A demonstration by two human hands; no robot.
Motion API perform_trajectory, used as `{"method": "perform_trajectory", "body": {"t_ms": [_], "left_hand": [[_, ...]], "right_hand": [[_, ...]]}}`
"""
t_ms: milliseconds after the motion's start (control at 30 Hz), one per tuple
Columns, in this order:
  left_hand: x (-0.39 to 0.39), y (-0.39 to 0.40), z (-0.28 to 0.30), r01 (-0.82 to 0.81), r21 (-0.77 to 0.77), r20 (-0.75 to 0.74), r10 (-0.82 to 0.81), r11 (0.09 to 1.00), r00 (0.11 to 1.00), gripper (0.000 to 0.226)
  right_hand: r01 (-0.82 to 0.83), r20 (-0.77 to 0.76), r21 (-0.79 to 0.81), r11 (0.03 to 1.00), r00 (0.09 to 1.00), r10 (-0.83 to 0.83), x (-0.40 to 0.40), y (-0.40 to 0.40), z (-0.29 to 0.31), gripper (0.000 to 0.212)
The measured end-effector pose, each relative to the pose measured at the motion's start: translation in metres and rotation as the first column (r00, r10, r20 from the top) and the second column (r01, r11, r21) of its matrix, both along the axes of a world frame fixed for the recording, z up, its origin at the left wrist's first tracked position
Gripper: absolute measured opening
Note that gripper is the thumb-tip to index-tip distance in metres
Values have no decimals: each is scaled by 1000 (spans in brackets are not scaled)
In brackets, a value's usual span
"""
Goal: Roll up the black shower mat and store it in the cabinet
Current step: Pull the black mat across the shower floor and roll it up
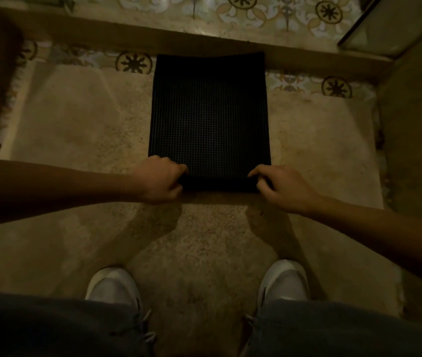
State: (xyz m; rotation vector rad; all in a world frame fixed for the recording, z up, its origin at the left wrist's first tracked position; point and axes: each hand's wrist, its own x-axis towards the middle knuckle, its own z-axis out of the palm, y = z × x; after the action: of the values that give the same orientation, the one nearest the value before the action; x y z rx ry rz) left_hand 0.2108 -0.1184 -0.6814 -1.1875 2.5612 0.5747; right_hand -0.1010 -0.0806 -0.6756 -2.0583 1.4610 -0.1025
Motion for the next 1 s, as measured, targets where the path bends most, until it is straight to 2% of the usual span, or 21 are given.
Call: {"method": "perform_trajectory", "body": {"t_ms": [133,200,267,333,400,467,567,633,700,767,900,1000], "left_hand": [[5,6,0,-99,189,-84,117,977,990,9],[7,13,-2,-115,292,-121,156,950,980,14],[11,25,-7,-97,387,-141,163,917,976,5],[15,40,-12,-34,407,-190,120,913,974,39],[18,52,-20,22,272,-185,30,962,982,60],[21,59,-24,79,34,-171,-72,996,983,60],[26,60,-24,158,-222,-196,-203,962,959,56],[29,59,-25,244,-327,-165,-309,913,937,54],[27,62,-24,307,-351,-122,-369,884,921,52],[25,66,-25,324,-345,-82,-372,881,925,57],[19,70,-23,324,-283,-79,-358,903,930,52],[18,74,-24,286,-147,-133,-305,947,943,52]], "right_hand": [[-7,107,91,996,994,-3,2,14,-3,28],[-32,176,166,986,984,3,-1,17,-7,32],[-85,196,213,973,980,43,-1,24,-11,35],[-121,180,209,970,980,84,-1,35,-16,35],[-102,140,129,986,987,84,-3,42,-21,31],[-50,107,41,998,993,45,-2,44,-25,28],[-53,42,-69,996,998,56,2,42,-25,25],[-139,-59,-174,975,990,131,4,43,-26,24],[-281,-179,-274,920,955,238,8,45,-28,24],[-384,-243,-302,873,916,319,13,49,-27,22],[-473,-334,-198,858,856,394,15,56,-22,44],[-500,-349,-161,851,836,424,12,63,-19,44]]}}
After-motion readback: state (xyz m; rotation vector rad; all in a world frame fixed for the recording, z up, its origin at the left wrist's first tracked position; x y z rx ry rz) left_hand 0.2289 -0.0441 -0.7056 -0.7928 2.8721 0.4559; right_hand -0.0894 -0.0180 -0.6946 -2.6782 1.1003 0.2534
